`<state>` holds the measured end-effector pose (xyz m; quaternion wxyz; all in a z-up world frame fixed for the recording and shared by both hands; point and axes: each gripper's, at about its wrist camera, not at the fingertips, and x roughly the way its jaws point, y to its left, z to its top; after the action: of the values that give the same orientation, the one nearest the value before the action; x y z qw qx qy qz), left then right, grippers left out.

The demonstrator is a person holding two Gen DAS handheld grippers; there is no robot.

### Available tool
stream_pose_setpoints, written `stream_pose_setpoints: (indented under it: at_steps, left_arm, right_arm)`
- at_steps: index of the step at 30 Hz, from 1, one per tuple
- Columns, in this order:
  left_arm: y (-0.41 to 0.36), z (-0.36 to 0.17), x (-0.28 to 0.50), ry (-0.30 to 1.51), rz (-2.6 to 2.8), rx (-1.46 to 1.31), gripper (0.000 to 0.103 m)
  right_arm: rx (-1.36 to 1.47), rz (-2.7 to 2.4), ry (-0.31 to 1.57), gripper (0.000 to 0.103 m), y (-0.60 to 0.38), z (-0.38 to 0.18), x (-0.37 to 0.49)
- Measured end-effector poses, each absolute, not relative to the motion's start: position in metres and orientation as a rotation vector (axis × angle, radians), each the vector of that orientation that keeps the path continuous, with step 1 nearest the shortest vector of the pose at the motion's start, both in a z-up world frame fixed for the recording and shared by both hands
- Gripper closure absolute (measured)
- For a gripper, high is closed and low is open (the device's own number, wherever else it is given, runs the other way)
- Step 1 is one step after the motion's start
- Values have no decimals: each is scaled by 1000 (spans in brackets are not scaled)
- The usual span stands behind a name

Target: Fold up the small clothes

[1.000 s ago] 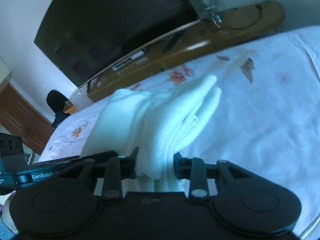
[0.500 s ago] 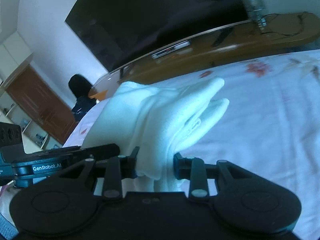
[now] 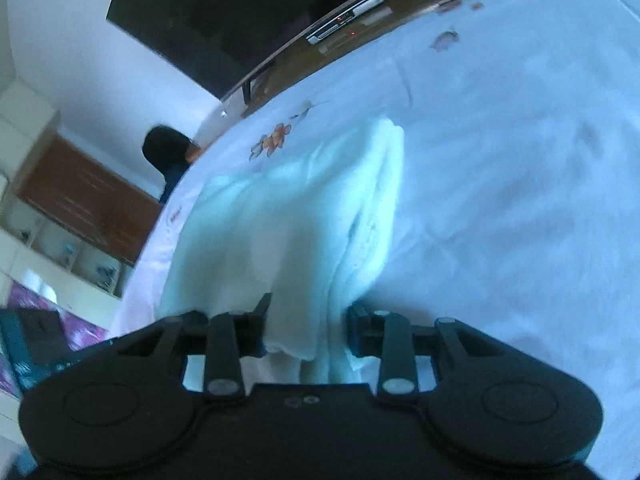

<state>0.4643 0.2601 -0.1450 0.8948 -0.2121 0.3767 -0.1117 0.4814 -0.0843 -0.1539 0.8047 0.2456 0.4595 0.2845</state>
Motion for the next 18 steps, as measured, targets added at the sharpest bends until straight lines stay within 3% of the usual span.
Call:
stream_pose_setpoints:
  at_steps: [4,5,9,11,14,18]
  left_arm:
    - [265,-142,473,727,-214,-461,34]
    - [267,-142,476,712,-206,-488,34]
    - [275,-150,500,729,-195,-536,34]
    - [279,-155,510,740,-207,-534,34]
    - [273,-158,520,742,-192,-451,28]
    - [271,-146,519,771,-190,-409,23]
  right_arm:
    - [569,578,893,44,-100,-140,479]
    - [607,568,879,44,-105,-139,483]
    - [637,557,913,45,-103,-143,511]
    - [595,563,906,59,-96,-142,516]
    - [415,539,855,71,-86,-135,511]
    - [375,483,890,69,-92,-140,517]
